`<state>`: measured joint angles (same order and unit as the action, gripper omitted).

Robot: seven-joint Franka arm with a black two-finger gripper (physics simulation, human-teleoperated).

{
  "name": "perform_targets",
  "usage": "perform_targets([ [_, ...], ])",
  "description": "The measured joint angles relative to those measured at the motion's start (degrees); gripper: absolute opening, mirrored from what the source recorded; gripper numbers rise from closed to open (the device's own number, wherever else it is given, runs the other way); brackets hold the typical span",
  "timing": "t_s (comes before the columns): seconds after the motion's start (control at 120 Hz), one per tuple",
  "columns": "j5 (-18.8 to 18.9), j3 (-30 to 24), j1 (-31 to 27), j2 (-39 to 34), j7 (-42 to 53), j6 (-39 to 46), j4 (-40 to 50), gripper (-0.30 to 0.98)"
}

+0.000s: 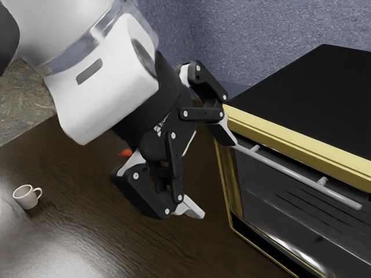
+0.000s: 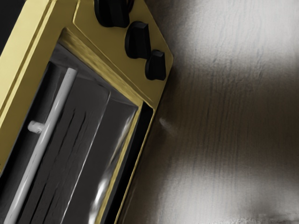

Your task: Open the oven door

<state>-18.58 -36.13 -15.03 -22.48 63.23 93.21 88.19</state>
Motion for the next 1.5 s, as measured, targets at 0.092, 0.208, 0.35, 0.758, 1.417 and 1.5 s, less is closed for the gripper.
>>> perform_targets([
  [0.092, 0.5, -0.4, 0.0, 2.1, 7.0, 1.5, 0.2, 0.69],
  [0.208, 1.4, -2.7, 0.0, 5.6, 14.5, 3.6, 0.9, 0.69],
  [0.35, 2.3, -3.6, 0.0, 6.8, 21.9, 6.7, 2.8, 0.69],
  [0.758, 4.9, -4.2, 0.1, 13.7, 33.1, 12.0, 2.5, 0.69],
  [1.417, 4.1, 0.8, 1.0, -0.3, 40.4, 15.3, 19.7, 0.73],
  [1.5, 4.2, 15.5, 9.1, -35.6, 39.1, 7.0, 15.0, 0.63],
])
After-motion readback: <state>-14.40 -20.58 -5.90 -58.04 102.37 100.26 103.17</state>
